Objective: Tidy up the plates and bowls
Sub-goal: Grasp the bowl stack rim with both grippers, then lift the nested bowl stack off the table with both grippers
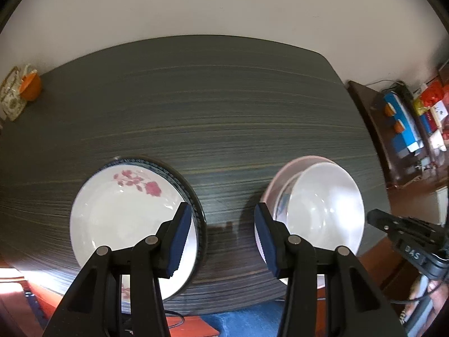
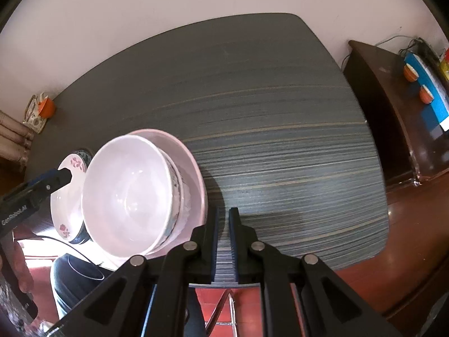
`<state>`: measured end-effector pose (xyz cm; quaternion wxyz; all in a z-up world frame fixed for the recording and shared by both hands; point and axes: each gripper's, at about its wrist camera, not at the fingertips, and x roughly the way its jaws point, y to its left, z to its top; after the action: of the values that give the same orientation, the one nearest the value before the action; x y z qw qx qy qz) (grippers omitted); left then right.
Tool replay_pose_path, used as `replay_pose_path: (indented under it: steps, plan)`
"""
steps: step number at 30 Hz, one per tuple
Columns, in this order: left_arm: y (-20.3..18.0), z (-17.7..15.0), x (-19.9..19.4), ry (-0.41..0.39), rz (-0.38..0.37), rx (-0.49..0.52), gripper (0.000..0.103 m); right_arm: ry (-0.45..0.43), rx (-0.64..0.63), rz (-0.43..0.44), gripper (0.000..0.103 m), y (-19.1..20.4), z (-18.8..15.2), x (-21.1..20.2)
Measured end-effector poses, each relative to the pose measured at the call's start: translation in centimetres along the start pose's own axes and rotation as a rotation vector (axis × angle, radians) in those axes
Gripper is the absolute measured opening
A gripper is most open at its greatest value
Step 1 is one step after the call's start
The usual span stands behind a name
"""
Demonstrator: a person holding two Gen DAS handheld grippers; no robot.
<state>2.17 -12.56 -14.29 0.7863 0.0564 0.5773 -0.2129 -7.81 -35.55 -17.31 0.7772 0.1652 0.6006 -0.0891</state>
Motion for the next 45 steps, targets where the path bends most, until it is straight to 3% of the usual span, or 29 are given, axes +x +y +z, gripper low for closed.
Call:
replay_pose_path:
  steps: [3, 12, 14, 20, 22, 28, 34, 41, 45]
  plan:
    - [0.8, -0.5, 0.8, 0.019, -0.024, -0.013, 0.043, -0.003, -0.007, 0.023, 0.017, -0.5, -0.5, 0.4]
    - [0.3, -0.1, 1.3, 0.041, -0.111, -0.008, 0.041, 0.0, 0.022, 0.056, 0.017, -1.9, 0.2, 0.5]
    - [-0.1, 0.0, 1.7, 0.054, -0.089, 0.004, 0.04, 0.017, 0.006, 0.064, 0.017, -1.4, 0.3, 0.7]
    - [-1.1, -0.1, 2.8, 0.08, -0.089, 0.025, 0.025, 0.063, -0.019, 0.04, 0.018, -0.5, 0.9, 1.9]
    - [-1.1, -0.1, 3.1, 0.092, -0.106, 0.032, 0.015, 0.073, -0.014, 0.045, 0.018, -0.6, 1.1, 2.3]
    - [-2.3, -0.5, 3.9, 0.102, -0.1, 0.049, 0.004, 0.081, -0.02, 0.031, 0.019, -0.8, 1.6, 2.9]
    - [-2.3, -1.0, 4.9, 0.108, -0.099, 0.026, 0.003, 0.124, -0.05, -0.026, 0.019, -0.4, 1.9, 4.7]
    - [-1.9, -0.9, 4.8, 0.102, -0.111, 0.026, 0.003, 0.085, -0.002, 0.11, 0.019, -2.1, 2.5, 2.4]
    - [-1.5, -0.9, 4.6, 0.1, -0.121, 0.019, 0.003, 0.095, -0.026, 0.099, 0.019, -2.0, 2.2, 2.1]
